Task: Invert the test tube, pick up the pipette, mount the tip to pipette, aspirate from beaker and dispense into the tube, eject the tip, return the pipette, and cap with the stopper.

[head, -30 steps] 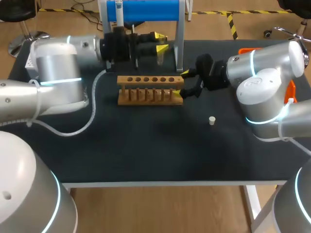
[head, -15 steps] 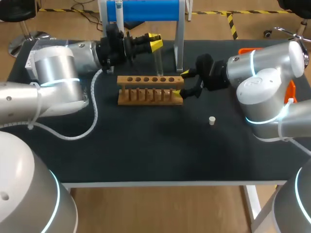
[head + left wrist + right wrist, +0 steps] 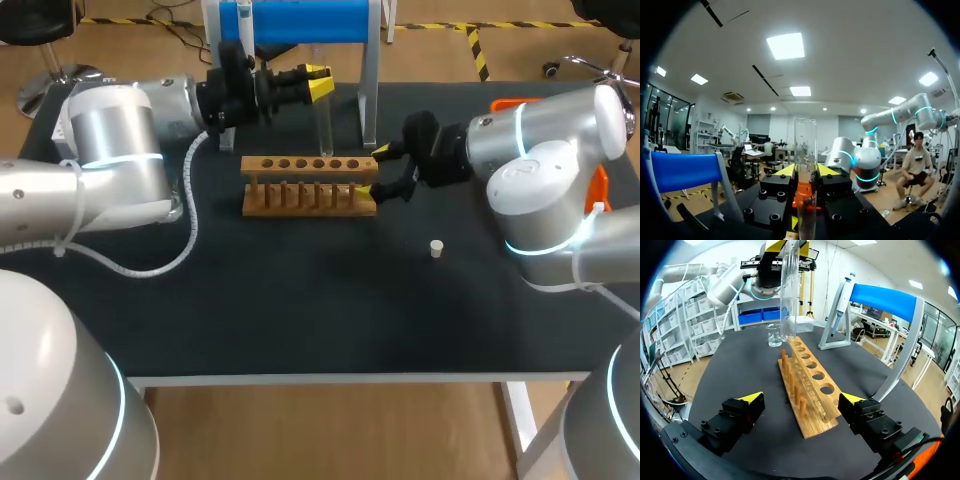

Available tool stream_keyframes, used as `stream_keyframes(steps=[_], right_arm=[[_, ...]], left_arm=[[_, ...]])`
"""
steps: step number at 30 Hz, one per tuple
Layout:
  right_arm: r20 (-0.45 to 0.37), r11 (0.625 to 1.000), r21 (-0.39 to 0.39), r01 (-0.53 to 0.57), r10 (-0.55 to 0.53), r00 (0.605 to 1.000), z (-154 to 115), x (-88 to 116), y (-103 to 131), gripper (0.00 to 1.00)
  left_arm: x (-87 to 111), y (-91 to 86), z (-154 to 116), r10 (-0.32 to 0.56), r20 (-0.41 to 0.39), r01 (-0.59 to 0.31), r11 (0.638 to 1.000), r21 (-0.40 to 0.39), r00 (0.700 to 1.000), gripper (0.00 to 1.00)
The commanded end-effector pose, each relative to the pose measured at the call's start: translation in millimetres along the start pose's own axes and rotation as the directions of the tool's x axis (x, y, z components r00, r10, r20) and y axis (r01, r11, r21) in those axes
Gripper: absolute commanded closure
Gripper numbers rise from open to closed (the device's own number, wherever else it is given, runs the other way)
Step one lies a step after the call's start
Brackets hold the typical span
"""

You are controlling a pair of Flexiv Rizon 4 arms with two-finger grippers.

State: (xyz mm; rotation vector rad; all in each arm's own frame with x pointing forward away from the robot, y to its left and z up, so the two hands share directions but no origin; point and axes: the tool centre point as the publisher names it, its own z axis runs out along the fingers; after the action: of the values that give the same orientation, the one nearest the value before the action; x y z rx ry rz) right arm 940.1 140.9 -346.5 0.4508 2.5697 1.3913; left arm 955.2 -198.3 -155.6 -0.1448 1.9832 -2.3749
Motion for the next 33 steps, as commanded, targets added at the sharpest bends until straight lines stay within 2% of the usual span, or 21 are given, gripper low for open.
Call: stream_keyframes(steps=[1, 6, 15, 25, 33], right_arm=[[-0.001, 1.0, 0.001, 0.0, 0.0, 1.0, -0.6, 0.0, -0.1, 0.0], [-0.001, 1.0, 0.001, 0.0, 0.0, 1.0, -0.6, 0.0, -0.1, 0.0], [-0.001, 1.0, 0.001, 0.0, 0.0, 1.0, -0.6, 0.0, -0.1, 0.0], [-0.001, 1.0, 0.001, 0.0, 0.0, 1.0, -0.6, 0.0, -0.1, 0.0], [-0.001, 1.0, 0.001, 0.0, 0.0, 1.0, -0.6, 0.0, -0.1, 0.0]], left_arm=[[-9.0, 0.5, -2.3, -0.016, -0.013, 0.016, 1.0, -0.001, 1.0, 1.0], [-21.3, 1.2, -3.1, -0.047, -0.031, 0.046, 0.998, -0.033, 0.998, 1.0], [-37.0, 6.2, -4.2, -0.051, -0.036, 0.049, 0.998, -0.05, 0.998, 1.0], [-40.9, 17.4, -8.8, -0.018, 0.056, 0.022, 0.998, -0.064, 0.998, 1.0], [-39.0, 20.9, -8.9, 0.046, 0.136, -0.035, 0.996, -0.086, 0.99, 1.0]])
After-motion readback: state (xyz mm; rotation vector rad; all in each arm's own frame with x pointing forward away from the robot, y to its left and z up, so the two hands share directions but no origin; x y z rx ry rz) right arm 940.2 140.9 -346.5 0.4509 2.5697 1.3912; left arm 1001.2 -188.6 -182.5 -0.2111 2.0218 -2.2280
